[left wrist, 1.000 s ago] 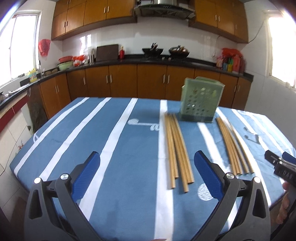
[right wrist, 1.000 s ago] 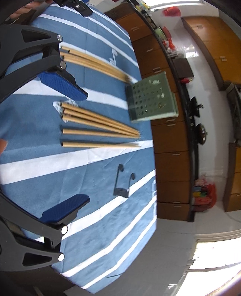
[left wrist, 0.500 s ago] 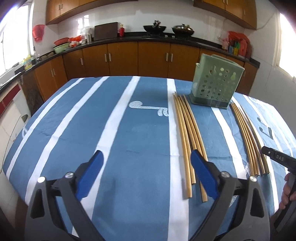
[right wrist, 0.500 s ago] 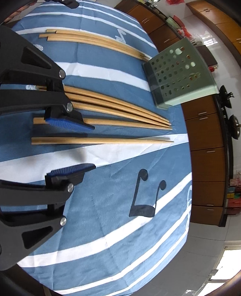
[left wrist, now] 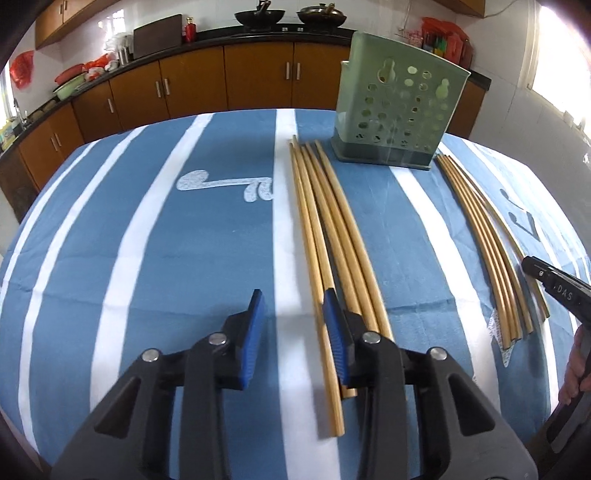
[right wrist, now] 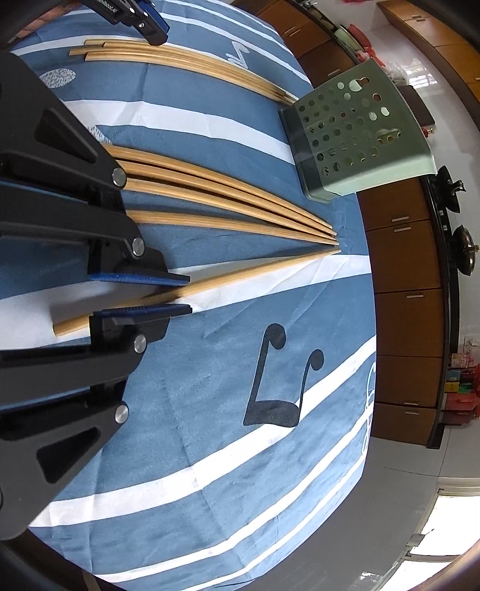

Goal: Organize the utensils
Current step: 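Lower the left tool toward one chopstick while the right tool approaches another chopstick, then close the left tool on a wooden chopstick while the right tool grasps another chopstick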

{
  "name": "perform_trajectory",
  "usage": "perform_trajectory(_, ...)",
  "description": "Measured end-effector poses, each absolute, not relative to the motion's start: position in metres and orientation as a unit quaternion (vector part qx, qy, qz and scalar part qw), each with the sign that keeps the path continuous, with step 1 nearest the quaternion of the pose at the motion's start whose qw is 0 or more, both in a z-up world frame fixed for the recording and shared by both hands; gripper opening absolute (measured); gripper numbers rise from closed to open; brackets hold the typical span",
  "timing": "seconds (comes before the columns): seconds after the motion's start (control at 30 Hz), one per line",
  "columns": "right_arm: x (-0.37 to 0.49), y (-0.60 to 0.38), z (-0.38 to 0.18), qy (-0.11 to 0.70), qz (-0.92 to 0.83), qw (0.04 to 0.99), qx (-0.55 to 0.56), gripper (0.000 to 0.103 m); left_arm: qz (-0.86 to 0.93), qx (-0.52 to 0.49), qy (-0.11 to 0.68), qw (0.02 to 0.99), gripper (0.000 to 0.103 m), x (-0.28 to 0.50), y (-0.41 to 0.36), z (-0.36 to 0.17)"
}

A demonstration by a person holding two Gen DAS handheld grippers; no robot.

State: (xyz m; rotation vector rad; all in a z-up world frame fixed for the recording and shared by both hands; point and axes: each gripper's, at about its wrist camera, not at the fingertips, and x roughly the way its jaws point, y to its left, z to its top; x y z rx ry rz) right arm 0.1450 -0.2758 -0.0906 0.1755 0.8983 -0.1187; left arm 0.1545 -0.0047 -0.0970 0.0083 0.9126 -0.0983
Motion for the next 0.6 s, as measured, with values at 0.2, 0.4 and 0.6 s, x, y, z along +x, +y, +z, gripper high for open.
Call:
perform_trajectory(0.2,0.146,-0.277,-0.091,0.432,-0.062,0.896,0.084,0.011,-0.036,0.018,0.447,0.894,0.028,0.163,-0.005,-0.102)
perform_trajectory(0.4,0.155,-0.278,-0.09,0.433,-0.071,0.894,0.087,0.011,-0.022,0.024,0.447,0.894,0.014,0.181,-0.005,-0.102)
perform_trajectory(0.6,0.169,-0.288,-0.091,0.428,-0.084,0.896,0.082,0.011,0.009,0.021,0.445,0.895,0.008,0.21,0.015,-0.102)
